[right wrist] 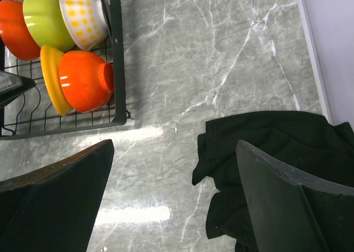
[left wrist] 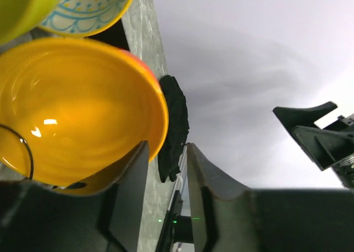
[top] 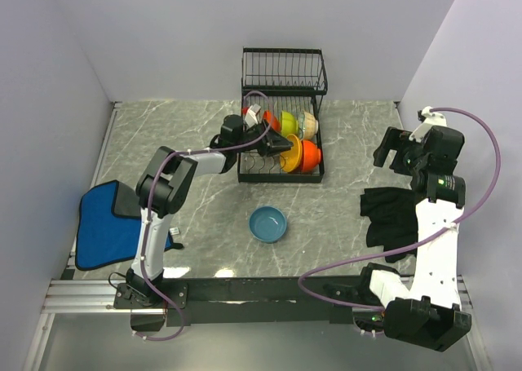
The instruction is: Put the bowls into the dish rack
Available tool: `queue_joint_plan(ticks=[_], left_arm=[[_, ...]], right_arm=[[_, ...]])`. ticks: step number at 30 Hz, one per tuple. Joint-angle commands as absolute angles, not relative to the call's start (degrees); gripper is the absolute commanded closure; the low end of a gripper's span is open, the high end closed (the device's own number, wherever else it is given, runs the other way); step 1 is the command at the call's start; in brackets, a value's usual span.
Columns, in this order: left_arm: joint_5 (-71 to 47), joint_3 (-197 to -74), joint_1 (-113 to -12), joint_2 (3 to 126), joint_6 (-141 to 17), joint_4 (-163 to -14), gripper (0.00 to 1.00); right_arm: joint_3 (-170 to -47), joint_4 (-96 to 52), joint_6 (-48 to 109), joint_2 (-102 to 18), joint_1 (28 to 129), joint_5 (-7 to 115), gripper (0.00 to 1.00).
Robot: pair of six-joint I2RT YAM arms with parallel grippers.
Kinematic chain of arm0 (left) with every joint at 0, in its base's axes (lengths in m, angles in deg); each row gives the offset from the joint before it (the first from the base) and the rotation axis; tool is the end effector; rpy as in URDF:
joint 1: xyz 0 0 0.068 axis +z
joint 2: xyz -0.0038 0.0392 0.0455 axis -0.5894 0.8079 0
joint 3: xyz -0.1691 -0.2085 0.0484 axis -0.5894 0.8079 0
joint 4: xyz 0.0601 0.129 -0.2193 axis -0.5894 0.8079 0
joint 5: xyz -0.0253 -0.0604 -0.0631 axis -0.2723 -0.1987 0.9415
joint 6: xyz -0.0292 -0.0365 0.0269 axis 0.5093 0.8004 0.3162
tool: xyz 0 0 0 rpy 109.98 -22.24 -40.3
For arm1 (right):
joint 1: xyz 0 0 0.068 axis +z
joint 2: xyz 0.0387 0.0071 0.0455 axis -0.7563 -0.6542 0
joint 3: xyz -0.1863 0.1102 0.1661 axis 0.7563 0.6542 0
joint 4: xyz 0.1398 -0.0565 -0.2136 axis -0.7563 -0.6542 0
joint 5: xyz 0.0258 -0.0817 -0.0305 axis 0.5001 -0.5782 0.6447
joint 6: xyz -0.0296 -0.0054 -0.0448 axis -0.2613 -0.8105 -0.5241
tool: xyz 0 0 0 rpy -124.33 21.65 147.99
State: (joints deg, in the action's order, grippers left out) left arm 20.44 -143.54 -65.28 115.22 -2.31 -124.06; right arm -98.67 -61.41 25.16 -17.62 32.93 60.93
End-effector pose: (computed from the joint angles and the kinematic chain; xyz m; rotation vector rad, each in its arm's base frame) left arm 0.4150 -0.2581 0.1798 -0.1143 2.0826 -1.7990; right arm 0.1947 -0.0476 0.3786 0.1749 2.0747 0.1055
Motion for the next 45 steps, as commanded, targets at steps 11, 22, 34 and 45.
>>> queue_joint_plan(ticks=[11,22,34,45], left_arm=[[11.6,-147.8,-64.9,102.2,-27.8,-96.5,0.48],[22.9,-139.5,-63.4,86.4,-63.8,-80.0,0.42],[14.6,-124.3,-79.6,67.6,-119.1,-49.3,0.41],[2.4,-116.5,-92.4,67.2,-118.2,-61.0,0.4]], right_arm=[[-97.5,-57.5,27.4,-14.5,33.2,63.3,0.0],[-92.7,-55.7,28.6,-8.1,33.4,66.4,0.0],[-84.4,-54.4,30.7,3.0,33.5,67.6,0.0],[-84.2,-57.2,31.1,8.8,33.5,67.5,0.0]])
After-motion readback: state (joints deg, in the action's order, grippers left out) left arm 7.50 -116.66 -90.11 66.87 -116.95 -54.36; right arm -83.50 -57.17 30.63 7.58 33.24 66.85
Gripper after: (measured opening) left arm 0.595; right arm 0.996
